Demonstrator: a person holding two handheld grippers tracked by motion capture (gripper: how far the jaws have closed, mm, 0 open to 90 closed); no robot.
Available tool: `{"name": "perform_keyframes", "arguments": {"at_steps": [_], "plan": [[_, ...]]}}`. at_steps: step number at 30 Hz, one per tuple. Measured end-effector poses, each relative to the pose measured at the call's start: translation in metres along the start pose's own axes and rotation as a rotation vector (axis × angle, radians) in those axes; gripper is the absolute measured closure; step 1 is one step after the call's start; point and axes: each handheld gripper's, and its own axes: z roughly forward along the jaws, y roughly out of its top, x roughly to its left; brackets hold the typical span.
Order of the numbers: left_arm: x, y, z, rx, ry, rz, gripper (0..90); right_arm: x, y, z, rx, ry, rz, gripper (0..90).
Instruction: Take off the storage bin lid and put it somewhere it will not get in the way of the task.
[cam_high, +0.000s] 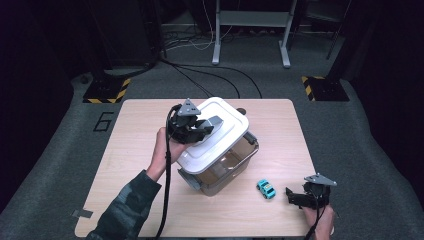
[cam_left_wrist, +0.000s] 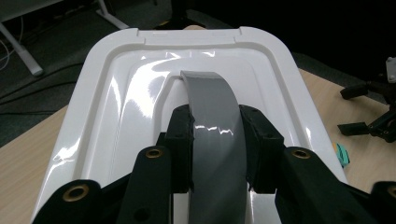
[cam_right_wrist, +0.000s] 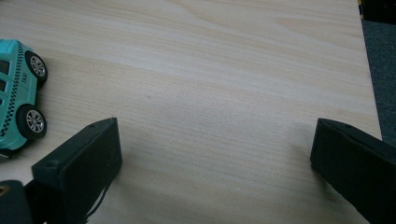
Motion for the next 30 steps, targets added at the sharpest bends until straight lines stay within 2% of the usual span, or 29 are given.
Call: {"name": "perform_keyframes", "arguments": {"at_steps": [17,30], "plan": [[0.026,-0.003,-0.028,-0.037,0.066,-0.028,66.7,0.000,0.000,0.000,0.000,0.000,-0.006,1.5],[0.047,-0.012,-0.044,-0.042,0.118,-0.056,66.8,0.000,0.000,0.000,0.000,0.000,-0.006,1.6]]}}
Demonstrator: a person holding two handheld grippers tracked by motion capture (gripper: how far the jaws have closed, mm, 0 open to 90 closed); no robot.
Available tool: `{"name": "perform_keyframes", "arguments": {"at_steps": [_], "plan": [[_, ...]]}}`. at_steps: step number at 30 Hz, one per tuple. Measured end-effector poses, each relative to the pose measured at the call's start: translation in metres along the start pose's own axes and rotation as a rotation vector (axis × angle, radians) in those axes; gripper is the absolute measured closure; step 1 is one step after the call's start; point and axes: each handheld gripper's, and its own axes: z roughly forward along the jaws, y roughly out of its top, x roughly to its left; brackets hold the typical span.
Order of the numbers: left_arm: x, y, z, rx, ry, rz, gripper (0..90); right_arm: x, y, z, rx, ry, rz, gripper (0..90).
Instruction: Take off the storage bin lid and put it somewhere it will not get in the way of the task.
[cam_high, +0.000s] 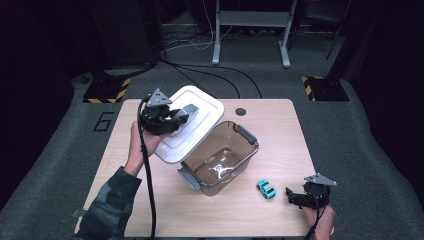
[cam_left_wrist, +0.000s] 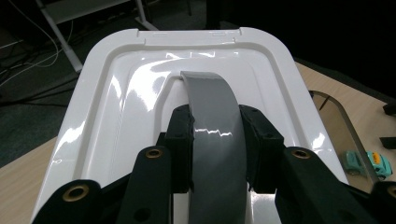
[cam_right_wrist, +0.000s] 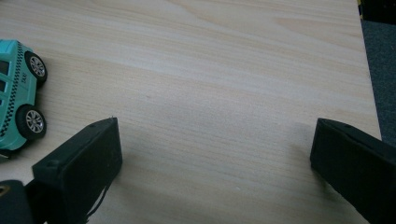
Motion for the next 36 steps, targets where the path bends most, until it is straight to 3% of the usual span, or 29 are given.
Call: {"name": "perform_keyframes", "arguments": {"at_steps": [20,36], "plan": [[0.043,-0.020,-0.020,0.001,0.106,-0.060,66.8,0.000,0.000,0.000,0.000,-0.001,0.001,1.6],[0.076,-0.048,-0.023,0.022,0.180,-0.151,66.8,0.000,0.000,0.000,0.000,-0.003,0.002,1.7]]}}
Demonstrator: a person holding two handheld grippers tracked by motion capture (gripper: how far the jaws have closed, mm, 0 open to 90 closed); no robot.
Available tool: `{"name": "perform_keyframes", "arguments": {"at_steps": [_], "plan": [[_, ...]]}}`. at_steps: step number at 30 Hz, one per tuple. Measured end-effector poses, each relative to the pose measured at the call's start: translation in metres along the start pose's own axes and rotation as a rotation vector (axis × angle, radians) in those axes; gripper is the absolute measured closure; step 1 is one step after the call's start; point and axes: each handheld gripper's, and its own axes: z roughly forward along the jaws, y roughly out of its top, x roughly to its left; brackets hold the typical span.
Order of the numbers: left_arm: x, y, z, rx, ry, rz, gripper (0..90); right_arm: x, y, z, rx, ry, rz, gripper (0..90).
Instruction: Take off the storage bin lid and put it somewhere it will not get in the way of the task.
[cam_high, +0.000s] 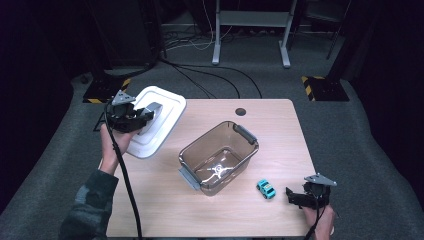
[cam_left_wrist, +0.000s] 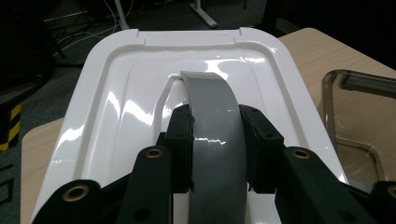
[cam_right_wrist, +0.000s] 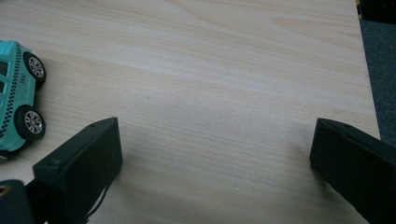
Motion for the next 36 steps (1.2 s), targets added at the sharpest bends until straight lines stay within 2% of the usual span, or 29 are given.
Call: {"name": "perform_keyframes", "arguments": {"at_steps": [8,18,27,32,33,36], "plan": [[0.016,-0.013,0.007,0.007,0.019,-0.040,66.8,0.000,0.000,0.000,0.001,0.000,0.001,1.7],[0.024,-0.020,0.015,0.027,0.041,-0.060,66.8,0.000,0.000,0.000,0.000,0.001,0.000,1.7],[0.040,-0.049,0.033,0.082,0.066,-0.125,66.8,0.000,0.000,0.000,0.001,0.000,0.001,1.8],[0.045,-0.058,0.041,0.096,0.072,-0.147,66.8,0.000,0.000,0.000,0.000,-0.001,0.002,1.8],[0.046,-0.063,0.045,0.103,0.076,-0.163,66.8,0.000,0.000,0.000,0.000,0.000,0.002,1.8],[0.048,-0.067,0.050,0.116,0.079,-0.165,66.8,0.000,0.000,0.000,0.000,-0.001,0.002,1.8]]}}
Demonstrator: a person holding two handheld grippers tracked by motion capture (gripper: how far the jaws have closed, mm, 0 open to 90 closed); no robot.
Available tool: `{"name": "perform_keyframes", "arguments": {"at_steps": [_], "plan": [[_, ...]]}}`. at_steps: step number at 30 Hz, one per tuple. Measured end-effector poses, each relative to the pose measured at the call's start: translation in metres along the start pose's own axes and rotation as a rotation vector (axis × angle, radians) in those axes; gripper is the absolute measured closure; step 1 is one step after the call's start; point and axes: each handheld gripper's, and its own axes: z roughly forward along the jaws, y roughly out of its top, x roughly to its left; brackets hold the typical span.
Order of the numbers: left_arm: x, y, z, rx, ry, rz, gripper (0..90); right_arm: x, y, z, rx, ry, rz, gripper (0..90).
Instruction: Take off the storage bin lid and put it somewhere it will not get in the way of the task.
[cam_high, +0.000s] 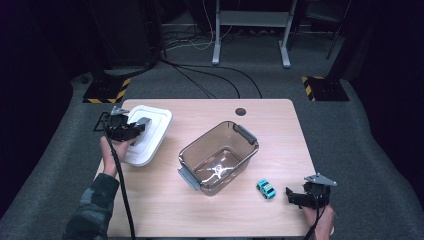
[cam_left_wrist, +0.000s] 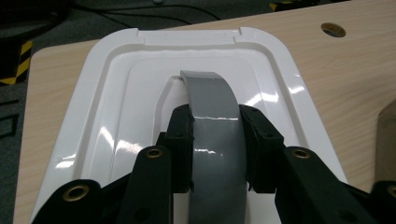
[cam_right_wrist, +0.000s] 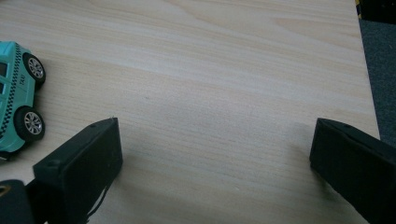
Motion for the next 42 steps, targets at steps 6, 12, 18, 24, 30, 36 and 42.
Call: {"name": "perform_keyframes", "arguments": {"at_steps": [6,12,18,24,30,36,42], "plan": [[0.006,-0.014,0.017,0.029,0.010,-0.036,66.8,0.000,0.000,0.000,0.000,0.000,0.000,1.8],[0.011,-0.021,0.024,0.052,0.030,-0.053,66.8,0.000,0.000,0.000,-0.001,0.000,0.000,1.8],[0.013,-0.029,0.034,0.078,0.039,-0.063,66.8,0.000,0.000,0.000,-0.001,0.000,-0.001,1.8],[0.015,-0.037,0.045,0.110,0.035,-0.075,66.8,0.000,0.000,0.000,0.000,-0.001,0.001,1.8],[0.017,-0.046,0.053,0.134,0.037,-0.081,66.7,0.000,0.000,0.000,-0.001,-0.001,-0.001,1.8],[0.017,-0.057,0.062,0.154,0.034,-0.066,66.7,0.000,0.000,0.000,0.000,0.000,0.000,1.8],[0.015,-0.060,0.065,0.165,0.038,-0.048,66.5,0.000,0.000,0.000,0.000,0.000,0.000,1.8]]}}
